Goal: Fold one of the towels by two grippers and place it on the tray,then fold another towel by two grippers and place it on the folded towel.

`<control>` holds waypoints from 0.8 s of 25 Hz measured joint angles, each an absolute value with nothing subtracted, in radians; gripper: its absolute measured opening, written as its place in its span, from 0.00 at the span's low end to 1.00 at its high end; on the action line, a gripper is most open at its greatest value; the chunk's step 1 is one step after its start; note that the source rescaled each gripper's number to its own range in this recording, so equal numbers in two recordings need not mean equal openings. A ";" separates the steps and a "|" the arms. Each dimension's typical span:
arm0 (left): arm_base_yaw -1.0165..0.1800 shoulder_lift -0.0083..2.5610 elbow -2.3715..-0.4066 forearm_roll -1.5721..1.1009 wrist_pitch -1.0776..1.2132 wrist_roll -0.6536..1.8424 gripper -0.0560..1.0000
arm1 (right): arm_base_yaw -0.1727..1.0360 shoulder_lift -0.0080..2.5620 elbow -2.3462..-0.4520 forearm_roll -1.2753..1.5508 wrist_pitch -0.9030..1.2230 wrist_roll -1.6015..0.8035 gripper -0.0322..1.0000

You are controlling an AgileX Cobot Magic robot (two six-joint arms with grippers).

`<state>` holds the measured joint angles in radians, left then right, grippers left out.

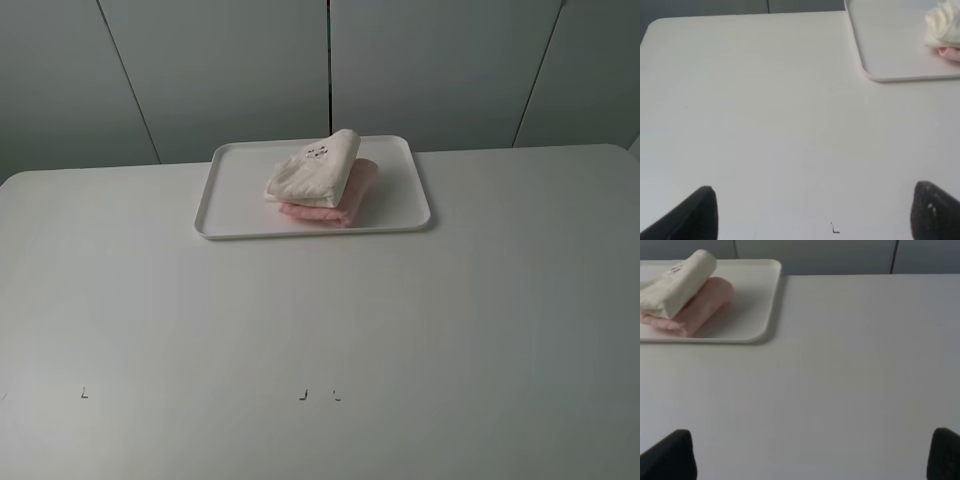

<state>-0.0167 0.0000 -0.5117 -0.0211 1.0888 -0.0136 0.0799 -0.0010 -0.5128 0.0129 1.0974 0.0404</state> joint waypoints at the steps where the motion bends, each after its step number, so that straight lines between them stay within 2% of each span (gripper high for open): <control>1: -0.009 0.000 -0.512 -0.021 1.089 -0.014 1.00 | 0.074 -0.001 -0.513 0.013 1.097 0.040 1.00; 20: -0.002 0.000 -0.512 -0.021 1.089 -0.014 1.00 | 0.070 -0.001 -0.513 0.013 1.097 0.043 1.00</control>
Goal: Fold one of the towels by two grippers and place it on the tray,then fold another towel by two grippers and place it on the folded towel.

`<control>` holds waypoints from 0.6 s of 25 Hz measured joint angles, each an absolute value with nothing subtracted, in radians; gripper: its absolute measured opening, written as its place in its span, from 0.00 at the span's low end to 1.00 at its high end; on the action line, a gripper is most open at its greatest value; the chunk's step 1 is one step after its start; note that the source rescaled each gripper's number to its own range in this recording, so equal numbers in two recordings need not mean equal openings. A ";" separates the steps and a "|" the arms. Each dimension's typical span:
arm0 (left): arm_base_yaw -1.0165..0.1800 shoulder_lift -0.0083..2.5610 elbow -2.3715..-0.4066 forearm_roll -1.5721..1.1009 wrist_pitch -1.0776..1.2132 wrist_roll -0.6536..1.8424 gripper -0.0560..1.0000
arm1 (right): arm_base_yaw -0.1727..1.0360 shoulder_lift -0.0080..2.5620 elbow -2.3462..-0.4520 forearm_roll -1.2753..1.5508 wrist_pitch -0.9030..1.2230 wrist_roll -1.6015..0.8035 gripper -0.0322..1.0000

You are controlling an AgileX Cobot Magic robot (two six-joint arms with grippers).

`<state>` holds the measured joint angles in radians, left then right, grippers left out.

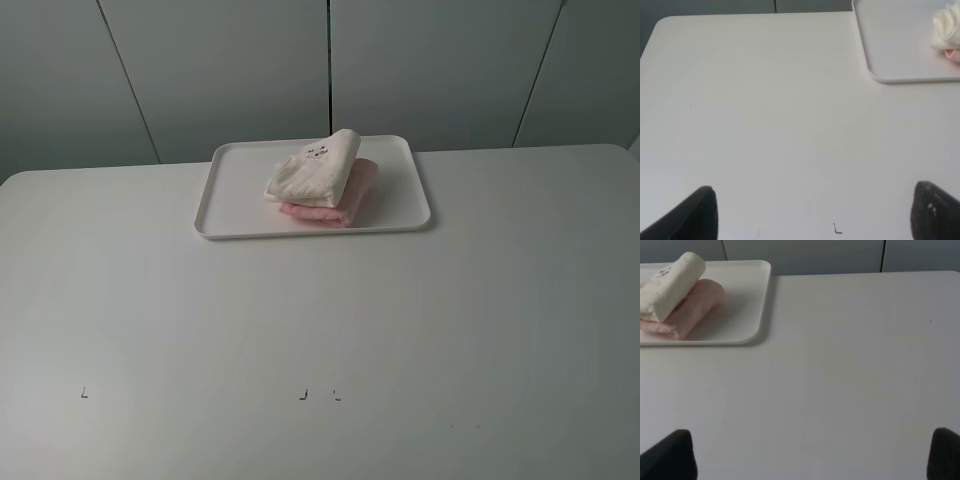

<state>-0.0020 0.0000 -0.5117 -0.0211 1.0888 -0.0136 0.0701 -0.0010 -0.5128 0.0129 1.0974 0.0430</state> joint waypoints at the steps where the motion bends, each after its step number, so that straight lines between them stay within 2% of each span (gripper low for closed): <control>1: -0.002 0.000 -0.512 -0.021 1.089 -0.014 1.00 | 0.070 -0.001 -0.513 0.013 1.097 0.043 1.00; 15: -0.002 0.000 -0.512 -0.021 1.089 -0.014 1.00 | 0.070 -0.001 -0.513 0.013 1.097 0.058 1.00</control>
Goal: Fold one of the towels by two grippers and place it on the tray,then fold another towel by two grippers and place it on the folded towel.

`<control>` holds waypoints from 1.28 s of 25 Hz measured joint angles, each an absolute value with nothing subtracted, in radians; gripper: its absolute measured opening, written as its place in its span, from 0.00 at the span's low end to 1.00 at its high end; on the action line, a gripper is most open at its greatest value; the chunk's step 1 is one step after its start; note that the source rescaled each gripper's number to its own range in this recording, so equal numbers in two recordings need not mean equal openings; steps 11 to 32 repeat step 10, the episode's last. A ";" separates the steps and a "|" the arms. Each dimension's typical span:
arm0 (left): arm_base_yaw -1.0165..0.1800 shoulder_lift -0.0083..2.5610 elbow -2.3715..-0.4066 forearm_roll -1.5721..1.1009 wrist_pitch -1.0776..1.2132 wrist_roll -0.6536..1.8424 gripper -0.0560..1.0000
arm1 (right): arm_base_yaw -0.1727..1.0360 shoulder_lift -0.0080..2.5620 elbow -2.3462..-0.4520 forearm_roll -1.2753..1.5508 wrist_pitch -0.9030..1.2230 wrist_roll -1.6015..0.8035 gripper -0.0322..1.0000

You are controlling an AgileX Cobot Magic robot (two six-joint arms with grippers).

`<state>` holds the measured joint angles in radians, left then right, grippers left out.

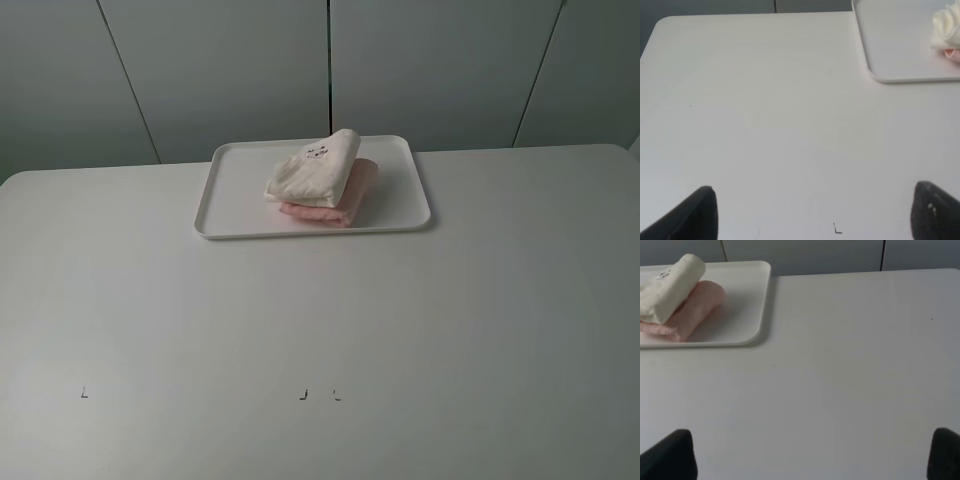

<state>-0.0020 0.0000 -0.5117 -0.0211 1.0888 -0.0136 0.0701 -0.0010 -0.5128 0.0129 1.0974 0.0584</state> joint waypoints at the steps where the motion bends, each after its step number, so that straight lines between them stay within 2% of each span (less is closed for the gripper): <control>1: -0.002 0.000 -0.512 -0.021 1.089 -0.014 1.00 | 0.070 -0.001 -0.513 0.013 1.097 0.058 1.00; 32: -0.002 0.000 -0.512 -0.021 1.089 -0.014 1.00 | 0.070 -0.001 -0.513 0.013 1.097 0.058 1.00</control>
